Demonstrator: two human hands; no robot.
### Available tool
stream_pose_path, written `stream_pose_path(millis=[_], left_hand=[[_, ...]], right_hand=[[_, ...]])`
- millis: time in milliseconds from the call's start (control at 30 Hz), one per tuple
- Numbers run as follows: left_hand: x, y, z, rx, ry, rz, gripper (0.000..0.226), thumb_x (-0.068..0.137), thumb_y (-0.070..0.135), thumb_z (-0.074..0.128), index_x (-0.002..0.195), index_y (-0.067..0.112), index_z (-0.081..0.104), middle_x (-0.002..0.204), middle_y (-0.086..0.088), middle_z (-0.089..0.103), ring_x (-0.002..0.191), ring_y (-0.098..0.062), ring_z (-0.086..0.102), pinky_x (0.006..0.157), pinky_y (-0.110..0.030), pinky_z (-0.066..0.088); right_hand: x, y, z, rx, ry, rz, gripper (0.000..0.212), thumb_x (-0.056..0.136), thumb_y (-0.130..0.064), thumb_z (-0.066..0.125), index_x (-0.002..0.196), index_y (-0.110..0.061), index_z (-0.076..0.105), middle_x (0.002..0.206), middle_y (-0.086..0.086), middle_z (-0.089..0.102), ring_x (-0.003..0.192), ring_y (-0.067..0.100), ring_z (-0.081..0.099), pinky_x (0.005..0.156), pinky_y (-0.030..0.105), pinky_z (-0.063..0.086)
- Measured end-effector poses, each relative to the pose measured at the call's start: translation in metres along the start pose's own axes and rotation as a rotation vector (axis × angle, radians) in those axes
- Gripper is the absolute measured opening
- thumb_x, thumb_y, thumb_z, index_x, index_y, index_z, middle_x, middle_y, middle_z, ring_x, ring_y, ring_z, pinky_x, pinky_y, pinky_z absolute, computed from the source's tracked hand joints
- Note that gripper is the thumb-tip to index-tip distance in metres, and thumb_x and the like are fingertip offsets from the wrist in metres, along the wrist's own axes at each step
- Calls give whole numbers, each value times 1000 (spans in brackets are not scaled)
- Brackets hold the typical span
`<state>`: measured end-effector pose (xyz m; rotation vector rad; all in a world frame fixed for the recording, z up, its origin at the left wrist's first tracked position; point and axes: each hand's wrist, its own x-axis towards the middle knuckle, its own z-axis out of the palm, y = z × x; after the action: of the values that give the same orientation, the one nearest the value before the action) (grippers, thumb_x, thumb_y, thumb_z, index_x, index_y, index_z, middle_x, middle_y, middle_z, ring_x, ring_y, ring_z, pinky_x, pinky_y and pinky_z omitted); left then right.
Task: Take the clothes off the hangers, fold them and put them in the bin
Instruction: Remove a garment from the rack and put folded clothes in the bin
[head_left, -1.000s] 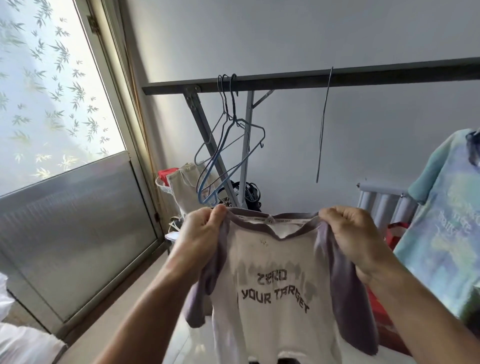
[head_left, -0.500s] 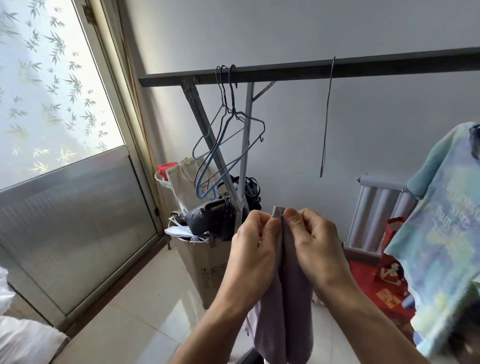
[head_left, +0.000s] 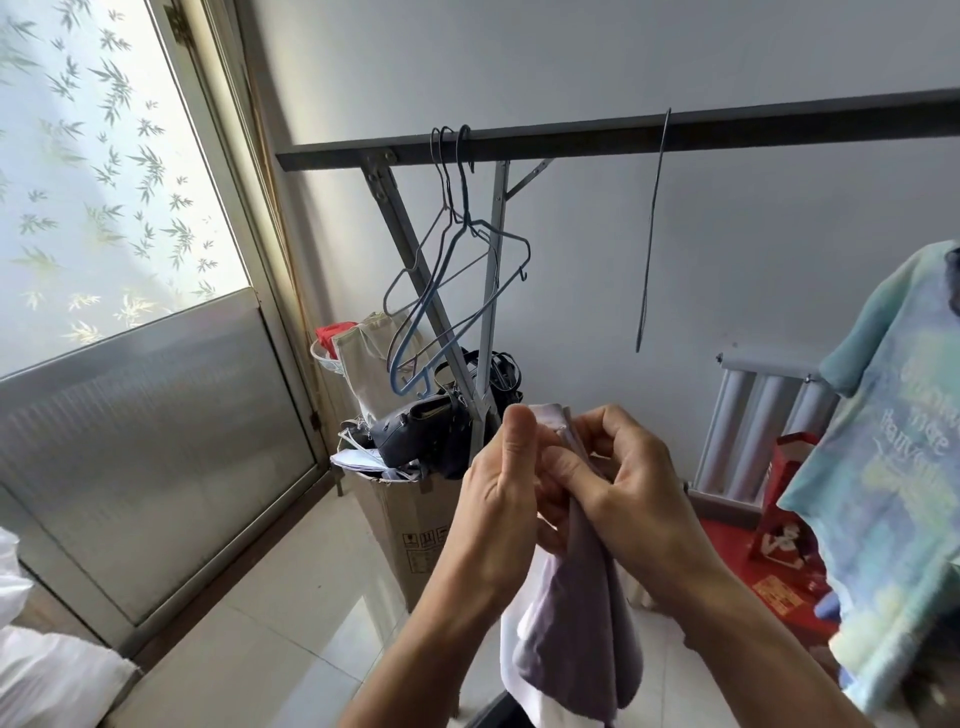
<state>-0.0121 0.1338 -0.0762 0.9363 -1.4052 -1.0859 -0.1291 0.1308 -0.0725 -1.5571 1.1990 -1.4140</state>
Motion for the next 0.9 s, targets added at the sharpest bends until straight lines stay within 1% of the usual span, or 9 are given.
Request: stream_pose_path(millis=[100,200,267,333,433,500,667,767,900], left_hand=[[-3,-1,-1,-21,-51,18,59,88,65,31,94,16,62,62,2,56,55,-21,61,49,-30,51],[2,2,-12,123,109,245,29,92,52,56,92,23,61,73,5,60,64,-20,64,52,-37,54],[17,9,-26,397,126,403,24,83,52,64,103,39,61,104,12,58,98,-5,61,81,-25,53],[35,17,-36,595,-125,389,49,74,58,67,118,38,58,127,13,49,122,1,47,98,-13,41],[50,31,-35,619,-331,244,47,73,45,76,97,7,65,92,-10,63,82,-7,58,71,-27,47],[56,37,-31,556,-341,245,47,76,39,73,86,-6,61,69,-20,52,62,-12,46,55,-30,37],[63,55,-21,628,-357,331,37,81,37,68,74,1,58,59,6,44,54,-4,36,49,-22,31],[66,71,-20,695,-390,340,34,85,33,73,75,3,60,59,7,44,52,-2,36,49,-18,31],[70,88,-30,723,-408,339,32,88,30,71,68,11,55,57,12,40,52,-2,34,46,-18,29]], right_hand=[[1,1,-5,4,-30,-16,7,91,-13,66,89,-18,61,74,-3,70,69,8,68,67,26,55],[4,-2,-10,11,-105,1,9,94,-11,61,89,-17,64,76,-3,69,73,7,65,71,22,54],[9,-5,-17,29,-174,19,9,94,-12,59,91,-17,66,80,0,70,77,12,65,76,28,55],[12,-14,-24,83,-264,18,8,95,-12,58,93,-11,66,78,1,68,76,12,65,74,26,54],[17,-23,-33,154,-304,3,12,97,-6,53,94,-4,65,78,1,68,75,10,64,69,19,52],[18,-26,-39,140,-262,-18,14,97,-7,53,92,-8,66,79,0,68,77,9,64,71,20,52],[13,-16,-51,-113,-228,-64,24,84,3,60,83,-21,58,68,-13,61,65,-1,56,59,15,46],[10,-2,-54,-341,-211,-52,26,79,-1,61,78,-24,51,68,-7,56,59,-1,51,55,17,41],[8,20,-62,-305,-211,-7,9,84,-5,63,81,-14,60,74,6,63,64,13,55,60,25,46]])
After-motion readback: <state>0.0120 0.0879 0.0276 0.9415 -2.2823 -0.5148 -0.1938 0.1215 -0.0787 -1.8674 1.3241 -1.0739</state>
